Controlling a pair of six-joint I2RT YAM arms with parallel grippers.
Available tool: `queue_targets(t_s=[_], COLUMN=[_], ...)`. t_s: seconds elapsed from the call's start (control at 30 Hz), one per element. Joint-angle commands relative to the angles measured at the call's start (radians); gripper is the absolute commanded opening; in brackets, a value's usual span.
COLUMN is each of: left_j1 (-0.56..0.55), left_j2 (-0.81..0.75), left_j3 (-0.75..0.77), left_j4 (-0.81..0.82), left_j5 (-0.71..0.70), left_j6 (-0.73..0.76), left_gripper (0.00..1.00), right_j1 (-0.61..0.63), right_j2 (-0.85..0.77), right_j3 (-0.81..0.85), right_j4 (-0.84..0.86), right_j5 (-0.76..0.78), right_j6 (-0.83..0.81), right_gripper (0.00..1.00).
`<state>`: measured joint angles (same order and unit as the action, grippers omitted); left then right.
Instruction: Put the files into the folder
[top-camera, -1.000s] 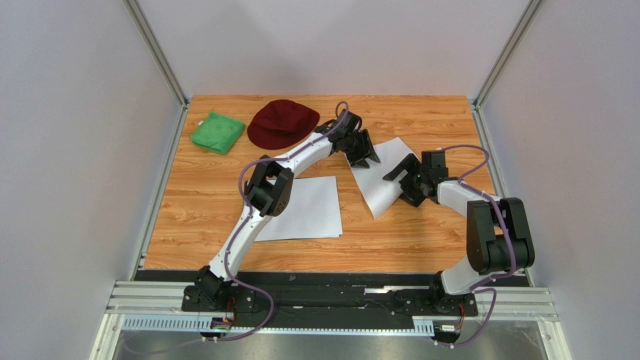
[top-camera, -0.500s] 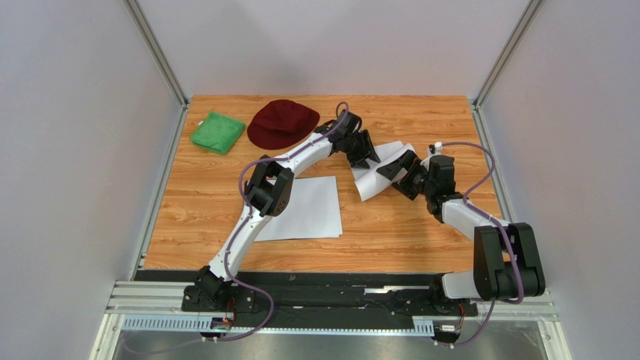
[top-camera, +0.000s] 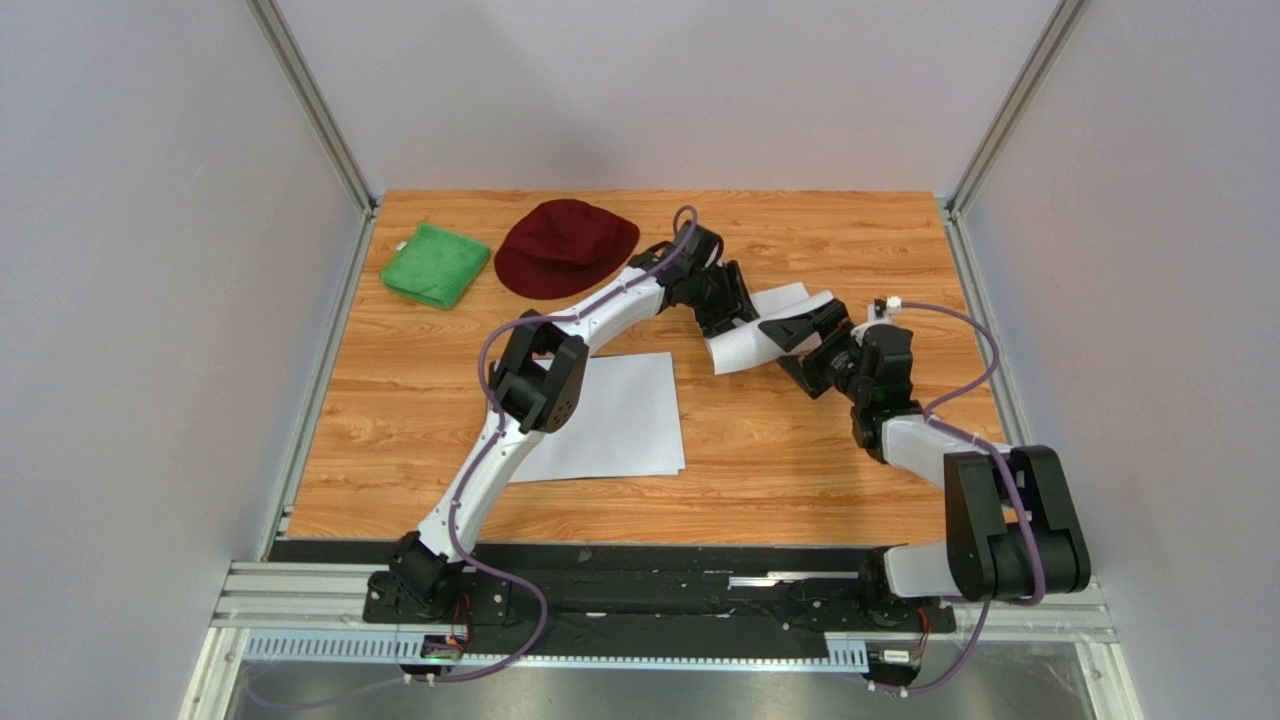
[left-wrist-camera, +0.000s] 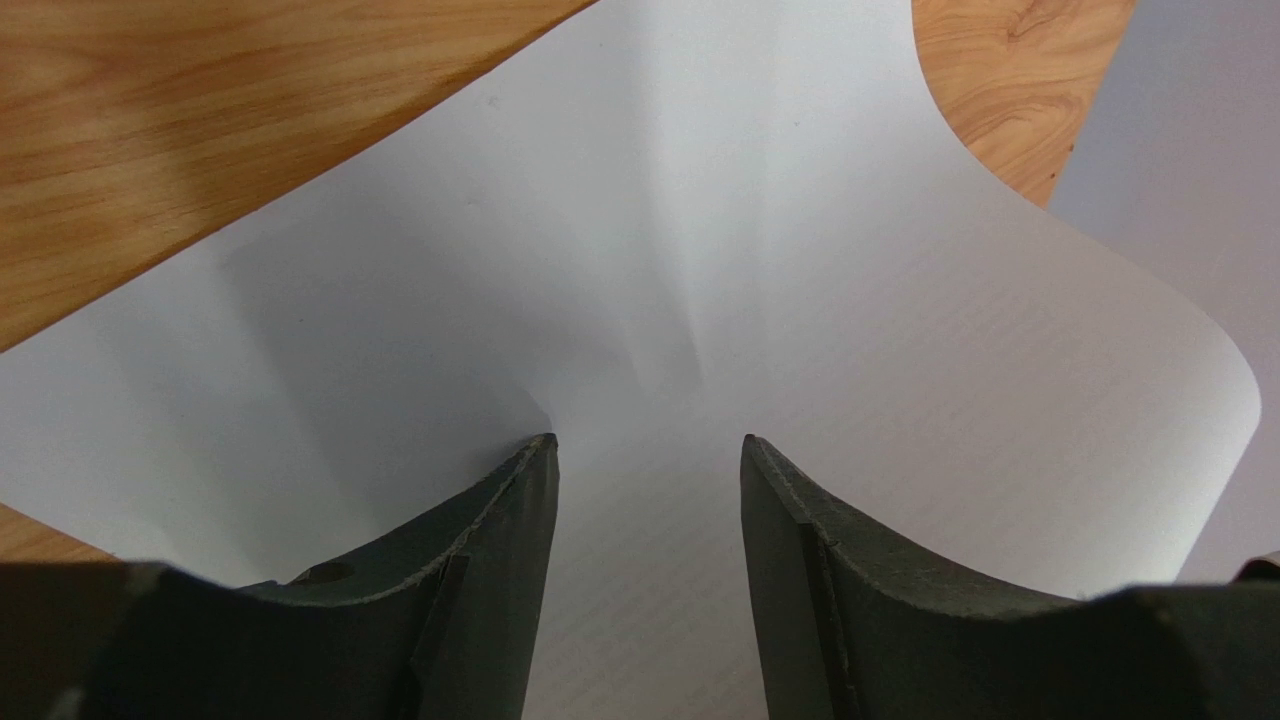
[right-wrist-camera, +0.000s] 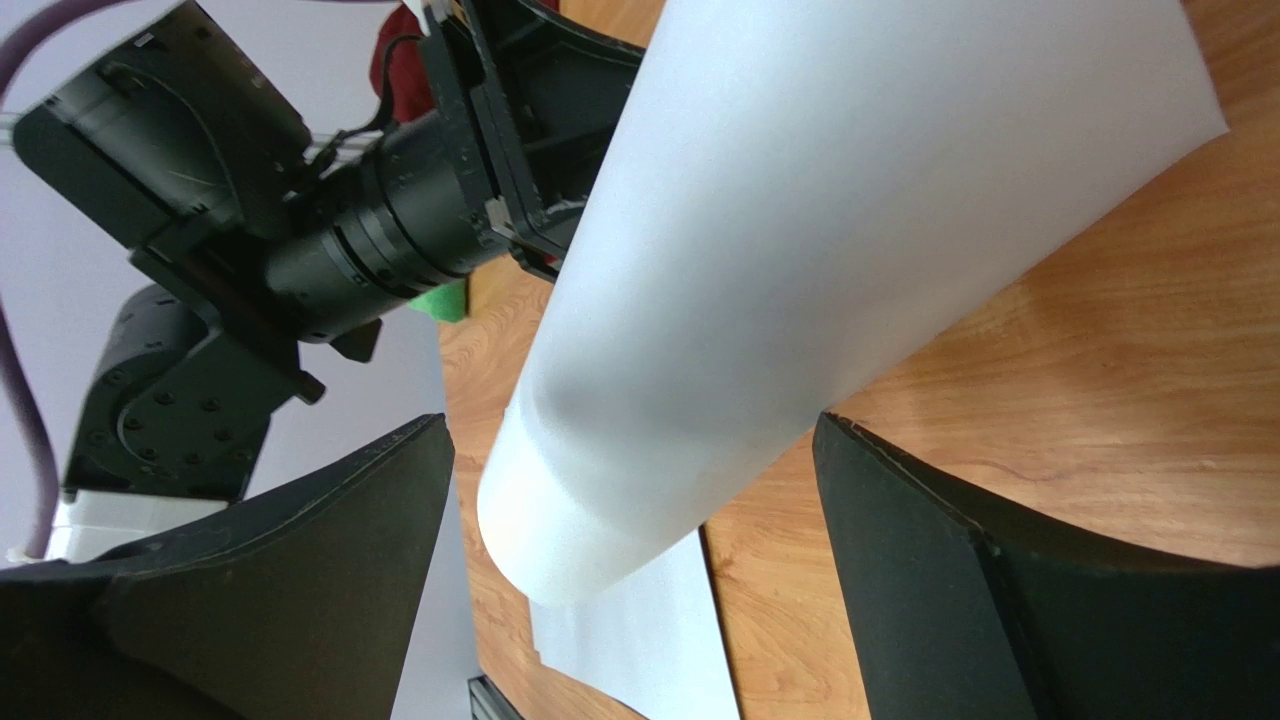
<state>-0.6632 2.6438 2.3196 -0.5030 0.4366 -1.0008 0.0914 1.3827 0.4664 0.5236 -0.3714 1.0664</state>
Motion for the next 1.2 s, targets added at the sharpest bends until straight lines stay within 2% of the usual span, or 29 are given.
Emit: queue_targets(t_s=[0.0, 0.27, 0.37, 0.47, 0.53, 0.6, 0.73, 0.93, 0.97, 1.07, 1.1, 1.13, 1.17], left_j1=[-0.009, -0.009, -0.009, -0.006, -0.004, -0.004, -0.004, -0.004, -0.004, -0.004, -0.004, -0.006, -0.004], left_j2=[-0.005, -0.005, -0.004, -0.001, -0.002, -0.002, -0.004, -0.004, -0.002, -0.001, -0.002, -0.002, -0.002], left_j3=[-0.028, -0.029, -0.029, -0.031, -0.031, -0.032, -0.035, -0.037, -0.037, -0.037, -0.039, -0.039, -0.039], left_j4=[-0.045, -0.042, -0.035, -0.026, -0.023, -0.022, -0.016, -0.008, -0.008, -0.005, -0.003, -0.003, -0.003], left_j5=[-0.015, -0.007, -0.004, 0.005, 0.008, 0.01, 0.011, 0.016, 0.017, 0.019, 0.019, 0.021, 0.021], left_j6=[0.007, 0.007, 0.004, 0.001, 0.004, 0.002, 0.002, 0.002, 0.001, -0.002, 0.001, 0.001, 0.002], left_gripper=[0.58, 0.58, 0.58, 0.59, 0.59, 0.59, 0.59, 0.59, 0.59, 0.59, 0.59, 0.59, 0.6], right_j1=[0.004, 0.001, -0.002, -0.016, -0.024, -0.032, -0.033, -0.033, -0.032, -0.032, -0.032, -0.032, -0.03], right_j2=[-0.062, -0.079, -0.051, 0.038, 0.117, 0.14, 0.174, 0.136, 0.127, 0.092, 0.078, 0.047, 0.027], right_j3=[0.018, -0.101, -0.146, -0.12, -0.075, -0.019, -0.002, 0.075, 0.09, 0.084, 0.086, 0.116, 0.135], right_j4=[0.049, 0.116, 0.287, 0.415, 0.47, 0.403, 0.461, 0.291, 0.198, 0.142, 0.095, 0.008, -0.228], right_j5=[0.064, 0.227, 0.244, 0.186, 0.086, 0.033, -0.024, -0.073, -0.067, -0.048, -0.023, 0.001, 0.043], right_j6=[0.012, 0.207, 0.266, 0.293, 0.258, 0.231, 0.162, 0.002, -0.014, -0.022, -0.022, -0.025, -0.039], right_gripper=[0.94, 0.93, 0.93, 0.93, 0.91, 0.91, 0.9, 0.89, 0.89, 0.87, 0.84, 0.81, 0.79])
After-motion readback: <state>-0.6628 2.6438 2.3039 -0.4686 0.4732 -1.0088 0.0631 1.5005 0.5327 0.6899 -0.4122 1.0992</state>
